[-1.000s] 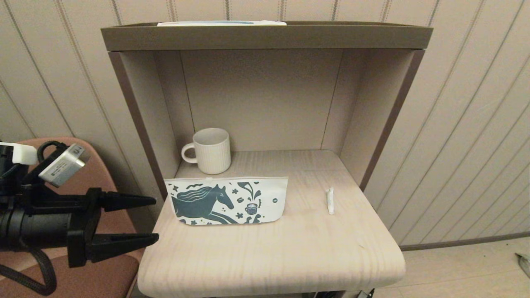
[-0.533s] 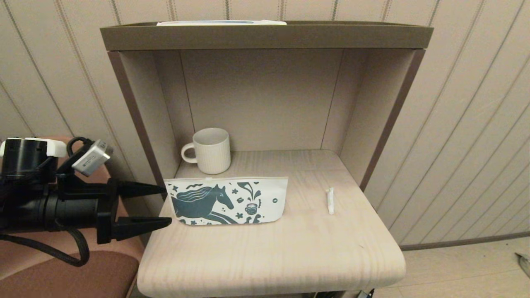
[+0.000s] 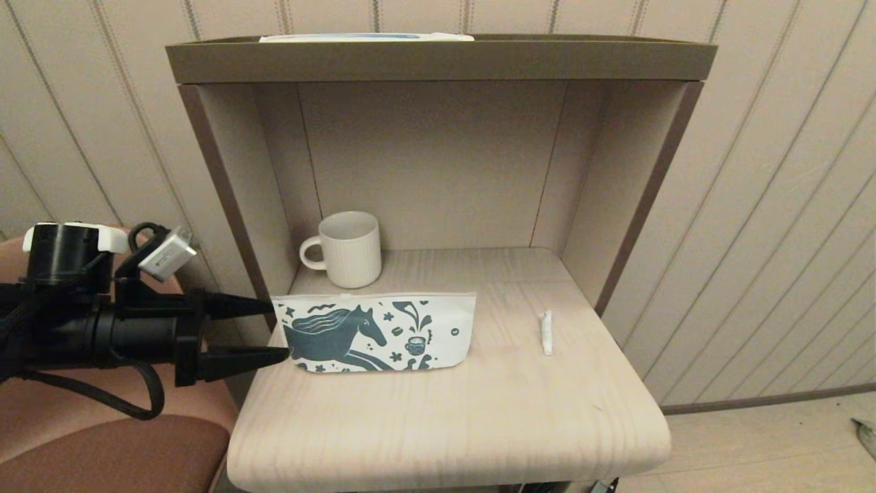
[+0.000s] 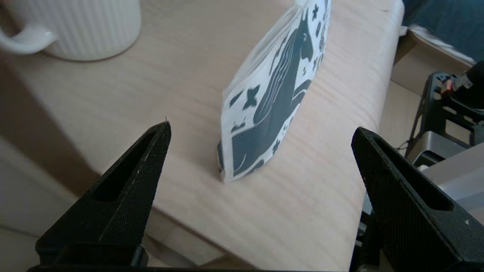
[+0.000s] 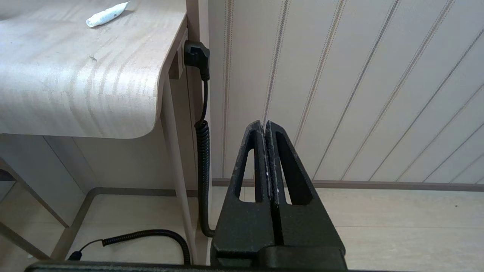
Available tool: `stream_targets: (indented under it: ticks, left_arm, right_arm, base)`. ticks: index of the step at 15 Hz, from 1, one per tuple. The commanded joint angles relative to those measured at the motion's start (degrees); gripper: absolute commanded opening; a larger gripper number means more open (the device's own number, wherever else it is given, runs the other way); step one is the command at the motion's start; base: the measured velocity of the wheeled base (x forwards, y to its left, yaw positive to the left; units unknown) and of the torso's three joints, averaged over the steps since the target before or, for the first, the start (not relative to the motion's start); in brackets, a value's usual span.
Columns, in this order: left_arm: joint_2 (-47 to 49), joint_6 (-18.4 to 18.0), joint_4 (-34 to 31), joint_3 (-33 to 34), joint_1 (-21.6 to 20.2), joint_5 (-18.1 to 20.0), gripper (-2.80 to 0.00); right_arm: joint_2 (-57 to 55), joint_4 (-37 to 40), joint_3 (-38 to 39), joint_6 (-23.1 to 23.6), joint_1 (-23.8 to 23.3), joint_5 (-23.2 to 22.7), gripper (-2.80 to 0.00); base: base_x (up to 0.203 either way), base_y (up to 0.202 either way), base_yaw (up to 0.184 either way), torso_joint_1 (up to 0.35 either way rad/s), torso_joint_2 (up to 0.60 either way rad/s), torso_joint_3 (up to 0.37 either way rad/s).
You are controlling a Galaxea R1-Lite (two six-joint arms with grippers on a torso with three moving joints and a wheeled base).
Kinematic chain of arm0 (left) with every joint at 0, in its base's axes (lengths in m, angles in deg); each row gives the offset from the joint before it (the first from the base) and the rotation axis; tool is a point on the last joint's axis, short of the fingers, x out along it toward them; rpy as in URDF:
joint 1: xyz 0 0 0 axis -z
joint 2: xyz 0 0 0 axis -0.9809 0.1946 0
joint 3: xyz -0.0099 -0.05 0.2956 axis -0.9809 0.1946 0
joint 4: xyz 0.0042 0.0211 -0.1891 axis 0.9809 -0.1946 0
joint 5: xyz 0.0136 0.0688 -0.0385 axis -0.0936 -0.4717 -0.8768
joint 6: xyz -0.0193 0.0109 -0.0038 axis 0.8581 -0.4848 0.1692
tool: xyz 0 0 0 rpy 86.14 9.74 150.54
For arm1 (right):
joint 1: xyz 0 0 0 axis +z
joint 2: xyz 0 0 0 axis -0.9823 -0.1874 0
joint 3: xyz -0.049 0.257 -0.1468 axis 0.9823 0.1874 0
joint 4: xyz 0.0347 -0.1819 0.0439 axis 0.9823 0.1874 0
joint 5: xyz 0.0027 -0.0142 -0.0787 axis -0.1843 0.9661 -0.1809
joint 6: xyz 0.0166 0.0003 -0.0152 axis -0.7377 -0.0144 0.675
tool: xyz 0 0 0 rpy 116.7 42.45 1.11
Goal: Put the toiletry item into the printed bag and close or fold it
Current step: Pick up the storage bag
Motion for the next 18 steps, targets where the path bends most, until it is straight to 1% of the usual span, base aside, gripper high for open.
stream_targets:
  ticks: [1,4,6,8,10,15,18]
  left_arm:
    - [0.5,-0.1,0.0,-0.4,0.7,0.4,0.00]
    - [0.6,0.0,0.1,-0.5,1.9,0.3,0.00]
    - [1.0,0.2,0.1,-0.9,3.8,0.1,0.00]
    - [0.8,0.4,0.1,-0.9,4.7,0.1,0.00]
    - [0.3,0.6,0.1,-0.4,5.7,-0.6,0.00]
    - [0.4,0.6,0.1,-0.3,6.4,-1.0,0.00]
    - [0.6,0.7,0.1,-0.7,7.7,-1.0,0.00]
  right_arm:
    - [0.0,-0.1,0.0,0.0,0.0,0.0,-2.80]
    - [0.0,-0.1,0.0,0.0,0.0,0.0,-2.80]
    - [0.0,-0.1,0.0,0.0,0.0,0.0,-2.80]
    - [0.0,-0.2,0.0,0.0,0.0,0.0,-2.80]
    - [0.0,-0.2,0.0,0.0,0.0,0.0,-2.80]
    - [0.0,-0.2,0.0,0.0,0.0,0.0,-2.80]
    - [0.0,-0.2,0.0,0.0,0.0,0.0,-2.80]
  base:
    - [0.000,0.000,0.000,0.000,0.00,0.000]
    - [0.000,0.000,0.000,0.000,0.00,0.000]
    - [0.000,0.000,0.000,0.000,0.00,0.000]
    - [0.000,0.000,0.000,0.000,0.00,0.000]
    - [0.000,0.000,0.000,0.000,0.00,0.000]
    - [0.000,0.000,0.000,0.000,0.00,0.000]
    - [0.000,0.000,0.000,0.000,0.00,0.000]
